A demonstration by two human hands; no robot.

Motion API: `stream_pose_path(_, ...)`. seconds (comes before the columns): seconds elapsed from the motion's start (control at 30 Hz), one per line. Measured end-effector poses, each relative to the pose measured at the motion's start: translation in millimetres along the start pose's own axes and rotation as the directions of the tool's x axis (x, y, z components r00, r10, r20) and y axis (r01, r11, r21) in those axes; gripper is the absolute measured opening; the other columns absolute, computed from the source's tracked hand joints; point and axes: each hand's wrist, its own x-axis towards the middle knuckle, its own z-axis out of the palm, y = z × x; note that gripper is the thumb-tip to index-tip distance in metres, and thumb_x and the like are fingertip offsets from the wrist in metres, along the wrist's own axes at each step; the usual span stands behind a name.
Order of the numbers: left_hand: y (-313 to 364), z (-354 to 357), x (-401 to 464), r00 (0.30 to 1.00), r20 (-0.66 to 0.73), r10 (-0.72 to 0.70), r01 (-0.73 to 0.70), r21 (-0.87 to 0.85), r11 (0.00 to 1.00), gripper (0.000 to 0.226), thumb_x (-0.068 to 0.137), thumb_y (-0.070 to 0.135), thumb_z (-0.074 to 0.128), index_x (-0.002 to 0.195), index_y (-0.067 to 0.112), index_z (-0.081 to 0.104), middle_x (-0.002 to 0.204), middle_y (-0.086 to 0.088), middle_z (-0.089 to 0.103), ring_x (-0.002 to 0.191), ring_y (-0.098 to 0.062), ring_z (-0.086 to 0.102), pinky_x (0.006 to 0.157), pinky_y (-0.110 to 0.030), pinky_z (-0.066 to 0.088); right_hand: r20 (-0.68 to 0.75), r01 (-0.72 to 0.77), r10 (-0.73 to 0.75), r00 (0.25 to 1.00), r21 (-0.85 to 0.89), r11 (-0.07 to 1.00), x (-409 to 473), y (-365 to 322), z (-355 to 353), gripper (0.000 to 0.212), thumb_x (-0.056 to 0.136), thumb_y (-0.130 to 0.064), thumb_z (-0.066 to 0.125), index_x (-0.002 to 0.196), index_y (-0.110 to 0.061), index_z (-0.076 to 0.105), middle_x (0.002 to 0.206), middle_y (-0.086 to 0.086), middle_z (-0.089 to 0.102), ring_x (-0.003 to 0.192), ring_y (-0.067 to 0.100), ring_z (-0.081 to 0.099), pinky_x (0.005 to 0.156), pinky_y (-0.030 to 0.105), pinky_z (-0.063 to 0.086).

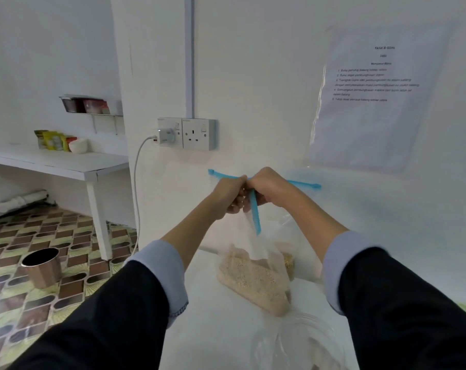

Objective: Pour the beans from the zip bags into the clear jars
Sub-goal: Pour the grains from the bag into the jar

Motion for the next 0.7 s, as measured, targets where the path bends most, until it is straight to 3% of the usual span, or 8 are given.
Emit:
stream_pose_path(0.13,19.1,-2.3,0.0,1.0,-0.028,-0.007,0.007,-0.002,1.0,0.036,0.091,0.02,0.046,0.057,0.015,0.035,0.043,0.002,0.036,0.031,-0.008,0.03,0.037,-0.013,0.019,-0.011,0.014,-0.012,1.0,0.161,0.987,-1.7,-5.9,-3.5,0.018,0.092,-0.006,0.051,0.09,0.006,0.063,0.078,0.018,0.067,0.066,0.028,0.066,0.069,0.036,0.058)
stream_pose_path(0.3,10.5,-18.3,-11.4,0.999,-0.039,-0.001,0.003,0.072,0.997,0.035,0.091,0.021,0.047,0.058,0.012,0.039,0.038,0.001,0.038,0.026,-0.009,0.032,0.034,-0.009,0.021,0.252,-0.07,-0.01,0.968,0.304,0.95,-10.8,0.5,1.8,0.017,0.093,-0.002,0.044,0.084,-0.001,0.059,0.073,0.012,0.066,0.067,0.023,0.065,0.07,0.034,0.057)
stream_pose_path(0.47,-5.7,-36.4,-17.2,0.999,0.033,-0.025,0.023,0.086,0.996,0.03,0.092,0.023,0.044,0.063,0.015,0.04,0.042,0.003,0.034,0.032,-0.01,0.026,0.038,-0.015,0.017,0.238,-0.078,0.034,0.971,0.181,0.98,-14.3,11.1,18.4,0.016,0.089,-0.015,0.06,0.074,-0.008,0.059,0.062,0.005,0.056,0.047,0.012,0.048,0.042,0.017,0.039)
stream_pose_path(0.57,-9.3,-41.2,-19.7,0.997,0.079,-0.013,0.002,0.133,0.991,0.032,0.094,0.031,0.045,0.065,0.016,0.042,0.051,0.001,0.036,0.037,-0.009,0.027,0.041,-0.019,0.018,0.257,-0.049,0.004,0.967,0.166,0.985,-15.5,13.1,22.7,0.02,0.09,-0.024,0.063,0.078,-0.009,0.064,0.071,0.007,0.061,0.054,0.014,0.053,0.051,0.021,0.042)
stream_pose_path(0.7,-12.3,-48.0,-24.3,0.976,0.217,-0.013,0.002,0.053,0.999,0.035,0.095,0.04,0.046,0.08,0.009,0.053,0.067,-0.009,0.05,0.05,-0.013,0.043,0.051,-0.022,0.035,0.336,-0.019,-0.08,0.938,0.283,0.959,-19.1,18.4,27.4,0.024,0.097,-0.026,0.054,0.09,-0.006,0.065,0.084,0.012,0.067,0.069,0.019,0.06,0.066,0.026,0.048)
